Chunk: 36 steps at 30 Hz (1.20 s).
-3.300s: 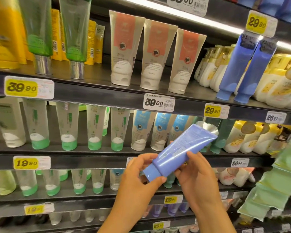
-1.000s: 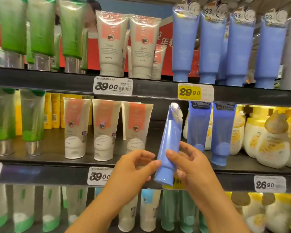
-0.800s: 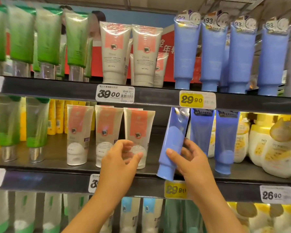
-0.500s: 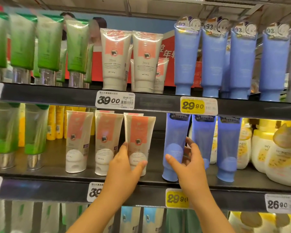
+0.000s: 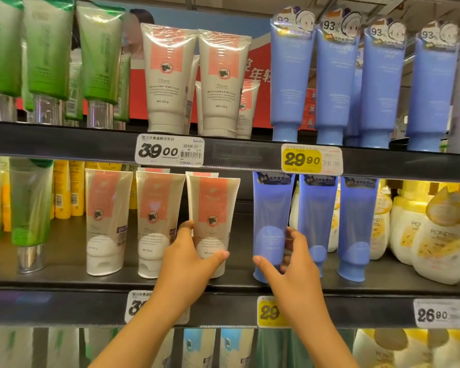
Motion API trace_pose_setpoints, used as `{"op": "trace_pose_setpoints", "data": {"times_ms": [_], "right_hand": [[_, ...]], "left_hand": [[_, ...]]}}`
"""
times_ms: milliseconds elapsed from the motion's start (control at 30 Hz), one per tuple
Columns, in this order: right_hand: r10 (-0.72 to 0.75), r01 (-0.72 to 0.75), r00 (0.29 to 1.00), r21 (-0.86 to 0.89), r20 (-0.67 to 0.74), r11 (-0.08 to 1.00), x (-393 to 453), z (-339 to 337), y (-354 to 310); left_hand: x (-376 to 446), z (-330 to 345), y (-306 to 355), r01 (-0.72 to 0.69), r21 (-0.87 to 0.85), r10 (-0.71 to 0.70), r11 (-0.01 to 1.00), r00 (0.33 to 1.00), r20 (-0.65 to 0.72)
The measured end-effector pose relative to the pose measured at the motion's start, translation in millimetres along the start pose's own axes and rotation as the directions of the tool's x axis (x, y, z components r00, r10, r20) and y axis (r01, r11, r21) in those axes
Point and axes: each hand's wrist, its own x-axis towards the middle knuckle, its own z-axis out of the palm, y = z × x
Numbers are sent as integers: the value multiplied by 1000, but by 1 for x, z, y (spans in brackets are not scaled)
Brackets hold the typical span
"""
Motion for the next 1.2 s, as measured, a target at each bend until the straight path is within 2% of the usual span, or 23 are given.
{"op": "trace_pose_setpoints", "data": {"times_ms": [333, 533, 767, 867, 967, 1100, 1200], "right_hand": [[25, -40, 995, -166, -93, 985, 2, 4, -7], [9, -31, 995, -216, -104, 976, 2, 4, -9], [-30, 12, 994, -164, -107, 986, -14, -6, -20], [-60, 49, 990, -85, -129, 995, -31, -6, -31], [-8, 13, 999, 111, -54, 994, -48, -3, -43], [114, -160, 982, 345, 150, 925, -74, 7, -50], [183, -301, 937, 422, 298, 855, -95, 20, -44]], "left_hand": [[-8, -12, 8, 19, -71, -16, 997, 999, 41], [-19, -27, 17, 110, -238, -73, 965, 985, 157], [-44, -48, 24, 252, -462, -102, 850, 940, 325], [-62, -49, 19, 295, -478, -114, 827, 921, 372], [-80, -46, 10, 302, -499, -110, 812, 919, 378], [-103, -42, -8, 300, -550, -90, 780, 923, 375], [-117, -41, -24, 311, -572, -102, 759, 924, 368]]}}
